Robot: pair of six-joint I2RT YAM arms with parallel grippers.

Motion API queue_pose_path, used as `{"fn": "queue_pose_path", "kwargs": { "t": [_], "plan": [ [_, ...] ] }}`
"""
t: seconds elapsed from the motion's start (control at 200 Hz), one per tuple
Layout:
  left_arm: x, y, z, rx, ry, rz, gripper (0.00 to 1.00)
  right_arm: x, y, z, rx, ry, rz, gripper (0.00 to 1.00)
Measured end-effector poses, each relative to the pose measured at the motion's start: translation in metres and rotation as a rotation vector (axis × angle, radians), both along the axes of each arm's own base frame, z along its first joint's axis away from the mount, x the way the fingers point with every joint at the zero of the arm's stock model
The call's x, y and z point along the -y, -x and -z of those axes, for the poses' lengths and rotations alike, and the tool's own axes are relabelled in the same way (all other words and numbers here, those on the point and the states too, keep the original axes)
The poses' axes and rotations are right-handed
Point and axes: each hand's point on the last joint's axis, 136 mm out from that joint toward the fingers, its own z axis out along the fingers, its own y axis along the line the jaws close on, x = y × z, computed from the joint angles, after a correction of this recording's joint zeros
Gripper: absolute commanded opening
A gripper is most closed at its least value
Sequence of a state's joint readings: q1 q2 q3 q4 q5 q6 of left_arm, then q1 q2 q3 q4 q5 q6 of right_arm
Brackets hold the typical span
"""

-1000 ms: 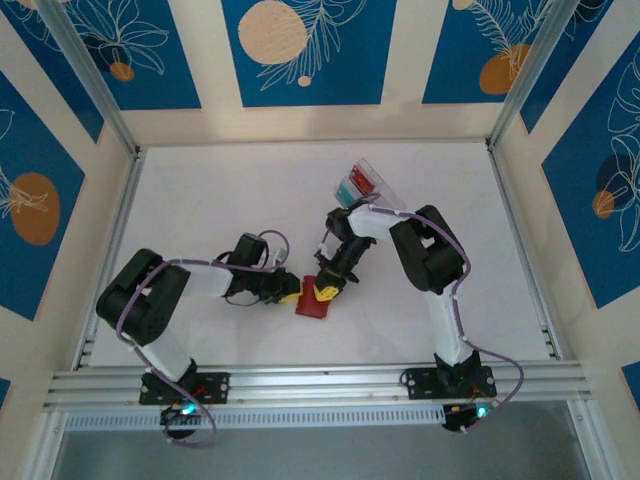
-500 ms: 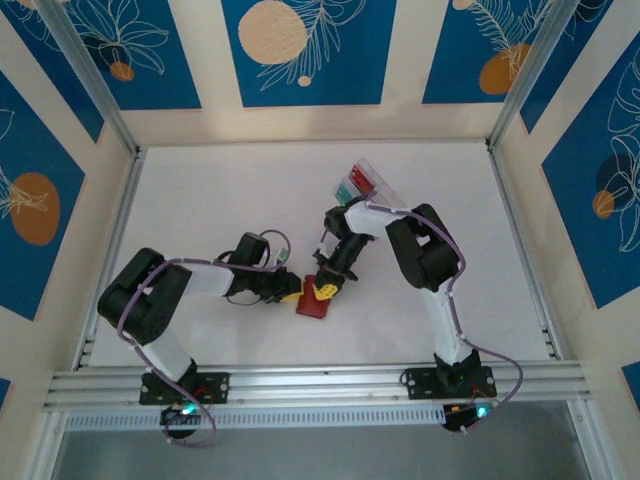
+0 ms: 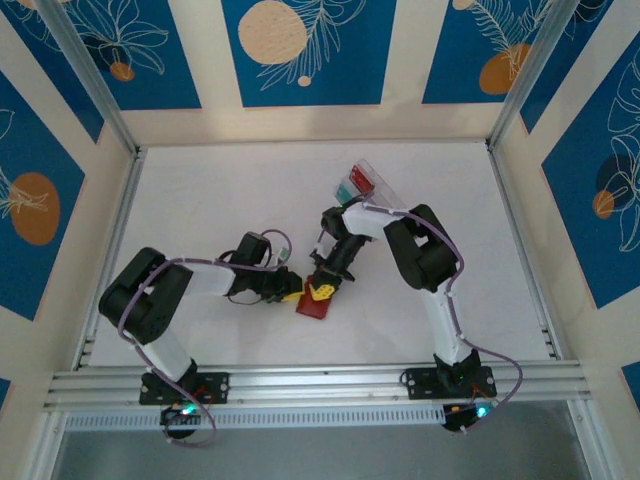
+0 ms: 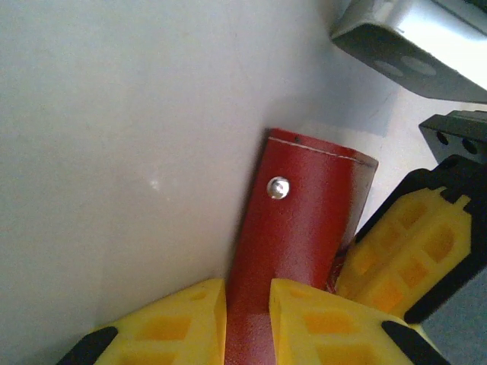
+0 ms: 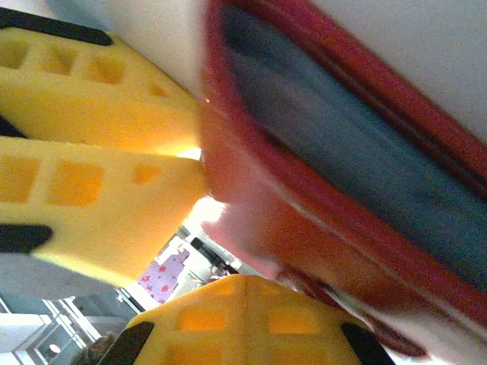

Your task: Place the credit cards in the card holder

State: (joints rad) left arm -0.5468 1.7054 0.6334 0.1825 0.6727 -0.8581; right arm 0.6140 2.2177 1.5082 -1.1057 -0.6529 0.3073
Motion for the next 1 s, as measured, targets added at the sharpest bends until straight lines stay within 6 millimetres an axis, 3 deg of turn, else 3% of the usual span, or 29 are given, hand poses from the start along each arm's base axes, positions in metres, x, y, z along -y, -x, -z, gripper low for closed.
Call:
{"fn": "queue_pose_path", "kwargs": {
  "t": [0.51, 1.0],
  "plan": [
    [0.002, -0.002, 0.000, -0.013, 0.003, -0.018, 0.22, -0.009, -0.006, 0.000, 0.046, 0.007, -0.026, 0.00],
    [0.002, -0.005, -0.005, -0.005, 0.007, -0.036, 0.22, -0.013, -0.032, -0.023, 0.223, 0.079, -0.065, 0.00]
  ]
}}
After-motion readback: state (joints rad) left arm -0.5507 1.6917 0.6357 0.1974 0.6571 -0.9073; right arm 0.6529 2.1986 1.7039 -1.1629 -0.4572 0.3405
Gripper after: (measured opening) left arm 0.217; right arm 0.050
